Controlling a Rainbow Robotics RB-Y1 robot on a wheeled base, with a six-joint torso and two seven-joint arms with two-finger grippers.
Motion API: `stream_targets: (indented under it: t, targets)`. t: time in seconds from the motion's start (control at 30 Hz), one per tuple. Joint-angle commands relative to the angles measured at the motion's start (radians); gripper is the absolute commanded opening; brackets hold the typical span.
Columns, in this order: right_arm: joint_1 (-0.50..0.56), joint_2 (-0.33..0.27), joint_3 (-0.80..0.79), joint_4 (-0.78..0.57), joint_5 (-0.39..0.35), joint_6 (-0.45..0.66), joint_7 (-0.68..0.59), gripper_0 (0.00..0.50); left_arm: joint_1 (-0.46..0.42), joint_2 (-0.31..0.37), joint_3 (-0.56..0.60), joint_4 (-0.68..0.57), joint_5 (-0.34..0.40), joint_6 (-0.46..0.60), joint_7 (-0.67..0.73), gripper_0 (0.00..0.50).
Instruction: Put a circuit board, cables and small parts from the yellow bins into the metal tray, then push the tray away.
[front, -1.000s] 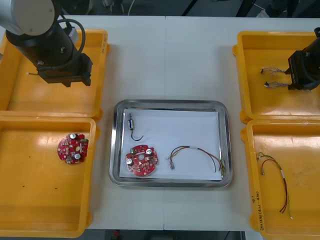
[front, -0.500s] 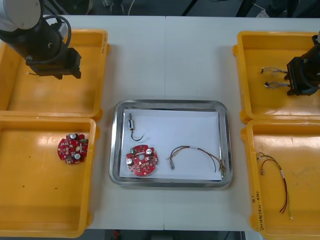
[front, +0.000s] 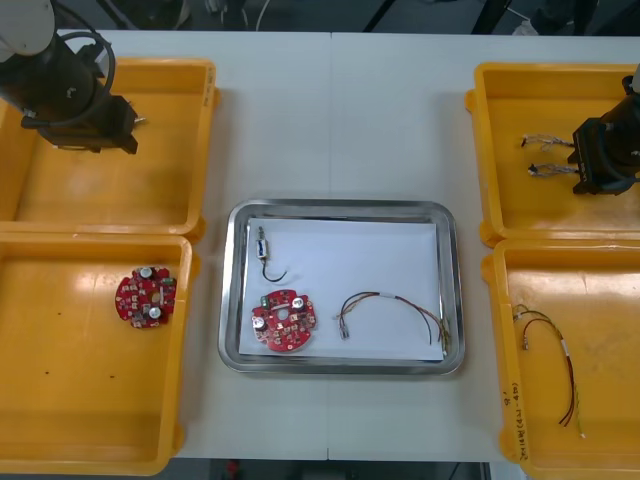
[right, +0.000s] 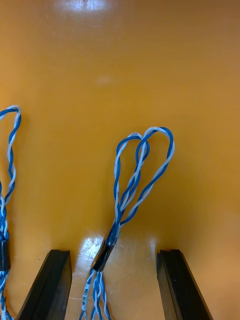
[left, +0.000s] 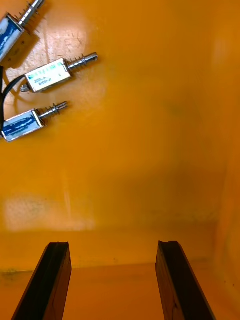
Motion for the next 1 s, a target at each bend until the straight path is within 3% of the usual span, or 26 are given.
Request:
stream_targets:
  t: [0.03, 0.27, 0.33, 0.37, 0.4, 0.43, 0.47, 0.5, 0.83, 1.0]
  targets:
    - [0.013, 0.022, 0.000, -0.010, -0.009, -0.010, -0.033, 0.500, -0.069, 0.046, 0.025, 0.039, -0.018, -0.052, -0.221, 0.500]
    - [0.013, 0.026, 0.001, -0.010, -0.009, -0.013, -0.034, 0.500, -0.106, 0.029, 0.028, 0.156, -0.046, -0.103, -0.324, 0.500]
    - [0.013, 0.026, 0.001, -0.012, -0.009, -0.013, -0.034, 0.452, -0.117, 0.019, 0.028, 0.180, -0.058, -0.117, -0.342, 0.500]
    - [0.013, 0.026, 0.001, -0.010, -0.010, -0.013, -0.034, 0.452, -0.123, 0.013, 0.028, 0.200, -0.066, -0.129, -0.359, 0.500]
    - [0.013, 0.026, 0.001, -0.012, -0.010, -0.013, -0.034, 0.278, -0.129, 0.007, 0.028, 0.220, -0.069, -0.143, -0.373, 0.500]
    - [0.013, 0.025, 0.001, -0.012, -0.010, -0.013, -0.034, 0.278, -0.137, 0.001, 0.028, 0.245, -0.071, -0.161, -0.388, 0.500]
    - [0.013, 0.026, 0.001, -0.010, -0.010, -0.013, -0.034, 0.031, -0.138, 0.000, 0.028, 0.254, -0.071, -0.167, -0.396, 0.500]
    - [0.013, 0.026, 0.001, -0.012, -0.010, -0.013, -0.034, 0.000, -0.143, -0.007, 0.028, 0.274, -0.071, -0.187, -0.411, 0.500]
    - [0.013, 0.022, 0.001, -0.019, -0.015, -0.010, -0.026, 0.000, -0.152, -0.040, 0.028, 0.334, -0.086, -0.272, -0.446, 0.500]
    - [0.013, 0.003, 0.004, -0.117, -0.014, 0.096, -0.011, 0.000, -0.152, -0.040, 0.028, 0.354, -0.094, -0.308, -0.488, 0.500]
